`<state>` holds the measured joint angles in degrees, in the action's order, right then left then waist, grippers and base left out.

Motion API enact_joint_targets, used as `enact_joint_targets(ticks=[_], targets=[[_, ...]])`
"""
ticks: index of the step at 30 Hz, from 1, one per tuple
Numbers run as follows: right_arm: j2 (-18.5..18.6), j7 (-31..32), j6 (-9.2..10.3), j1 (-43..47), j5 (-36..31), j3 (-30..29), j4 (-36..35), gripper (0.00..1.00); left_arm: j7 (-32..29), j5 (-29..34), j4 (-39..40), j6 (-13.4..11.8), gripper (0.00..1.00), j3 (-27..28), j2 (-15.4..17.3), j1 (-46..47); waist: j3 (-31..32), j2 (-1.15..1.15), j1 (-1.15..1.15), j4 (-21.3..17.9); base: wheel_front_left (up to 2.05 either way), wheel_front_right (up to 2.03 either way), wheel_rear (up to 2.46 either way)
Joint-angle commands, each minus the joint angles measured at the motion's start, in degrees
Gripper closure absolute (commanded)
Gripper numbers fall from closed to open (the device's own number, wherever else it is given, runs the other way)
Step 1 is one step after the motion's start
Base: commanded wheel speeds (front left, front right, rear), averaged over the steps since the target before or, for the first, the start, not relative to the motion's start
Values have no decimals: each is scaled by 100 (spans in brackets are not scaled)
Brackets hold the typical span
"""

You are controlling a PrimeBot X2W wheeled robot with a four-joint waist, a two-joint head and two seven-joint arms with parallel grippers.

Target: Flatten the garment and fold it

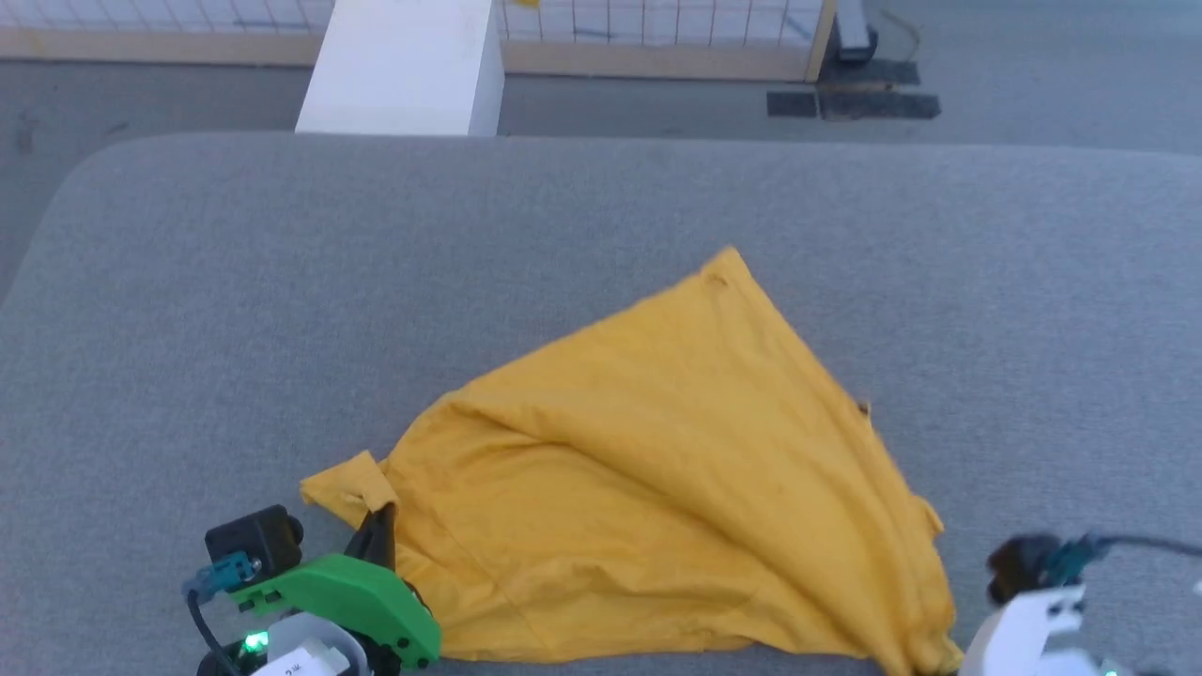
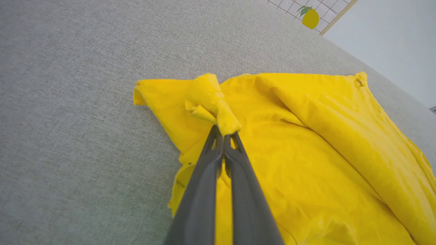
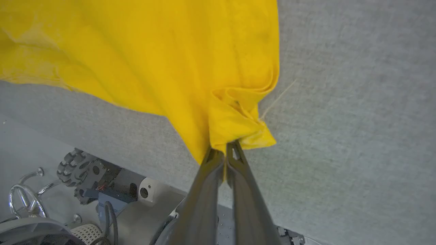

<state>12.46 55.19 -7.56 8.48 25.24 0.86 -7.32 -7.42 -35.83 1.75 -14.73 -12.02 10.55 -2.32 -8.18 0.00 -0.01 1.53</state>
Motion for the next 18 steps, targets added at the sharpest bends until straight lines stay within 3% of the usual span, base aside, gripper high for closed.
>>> enact_joint_targets(ticks=[1,3,4,5,6,12,18], targets=[[-134,-21,8,143,9,-8,66,100,9,-9,-20,-23,100,-3,-10,-61,179,0,1,-97,0,0,0],[-403,-247,8,251,36,-87,81,99,16,-31,-34,-28,100,9,-8,-99,207,0,1,-100,0,0,0],[-495,-379,8,250,50,-162,62,68,17,-39,-35,-31,100,15,-6,-115,217,0,1,-102,0,0,0],[-561,-555,8,215,59,-246,13,19,16,-47,-37,-37,100,23,0,-134,228,0,1,-105,0,0,0],[-602,-724,8,164,78,-317,-39,0,18,-51,-41,-46,100,31,6,-149,251,0,1,-114,0,0,0],[-746,-2171,8,-438,232,-820,-486,0,24,-65,-2,-96,100,73,45,-236,337,0,1,-173,0,0,0],[-639,-3217,8,-1355,246,-587,-205,0,30,-59,77,-140,100,72,43,-206,185,0,1,-126,0,0,0]])
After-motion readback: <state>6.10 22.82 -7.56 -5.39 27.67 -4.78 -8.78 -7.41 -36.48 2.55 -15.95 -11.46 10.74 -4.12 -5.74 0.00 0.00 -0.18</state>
